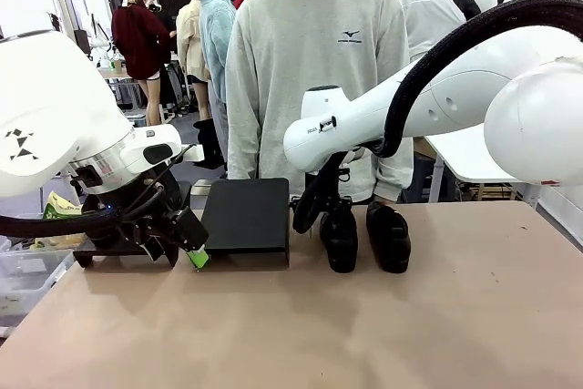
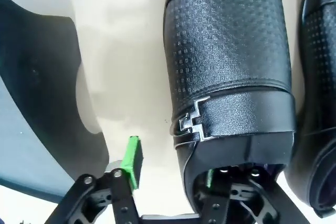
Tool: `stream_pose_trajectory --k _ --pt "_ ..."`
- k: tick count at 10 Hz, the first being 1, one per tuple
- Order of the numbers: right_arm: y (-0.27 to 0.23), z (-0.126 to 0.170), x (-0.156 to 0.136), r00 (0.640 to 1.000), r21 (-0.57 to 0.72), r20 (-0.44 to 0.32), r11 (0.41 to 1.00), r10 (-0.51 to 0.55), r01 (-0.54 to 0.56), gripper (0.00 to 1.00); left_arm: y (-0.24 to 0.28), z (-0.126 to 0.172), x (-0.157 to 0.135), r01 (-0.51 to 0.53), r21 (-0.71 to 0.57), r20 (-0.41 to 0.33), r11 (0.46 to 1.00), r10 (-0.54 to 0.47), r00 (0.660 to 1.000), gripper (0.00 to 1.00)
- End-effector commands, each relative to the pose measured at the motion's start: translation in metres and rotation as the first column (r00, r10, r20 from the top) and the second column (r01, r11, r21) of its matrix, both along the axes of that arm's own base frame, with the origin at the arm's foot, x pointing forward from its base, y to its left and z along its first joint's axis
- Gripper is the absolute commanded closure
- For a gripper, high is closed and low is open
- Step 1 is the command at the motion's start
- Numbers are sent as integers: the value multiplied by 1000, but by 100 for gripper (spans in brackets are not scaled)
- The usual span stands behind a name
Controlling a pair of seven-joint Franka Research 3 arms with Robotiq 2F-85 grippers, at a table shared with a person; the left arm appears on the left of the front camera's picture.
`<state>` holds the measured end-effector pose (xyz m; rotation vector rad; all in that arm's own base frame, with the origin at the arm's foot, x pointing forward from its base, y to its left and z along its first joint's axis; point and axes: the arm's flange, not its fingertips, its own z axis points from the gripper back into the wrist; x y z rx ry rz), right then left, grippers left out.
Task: Organize the shoes by placing them on the stand.
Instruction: Pick up one Shoe and place it in the middle of the table.
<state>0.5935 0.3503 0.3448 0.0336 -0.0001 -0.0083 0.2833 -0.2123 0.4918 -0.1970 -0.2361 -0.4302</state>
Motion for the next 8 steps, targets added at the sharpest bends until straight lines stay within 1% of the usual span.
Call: stream_pose_trajectory --k 1,6,7,8 --pt "0 2 4 1000 -3 -15 1000 7 -7 100 1 -1 -1 7 -11 -8 1000 -7 1000 0" --pt "-3 7 0 999 6 -41 1000 -2 2 100 1 -1 -1 7 -11 -8 1000 -7 1000 0" --pt "-3 11 -4 999 1 -38 1000 -23 23 100 1 -1 -1 7 -11 -8 1000 -7 1000 0" --pt "1 21 -15 998 -1 -27 998 -56 56 100 1 -1 -1 7 -11 -8 1000 -7 1000 0"
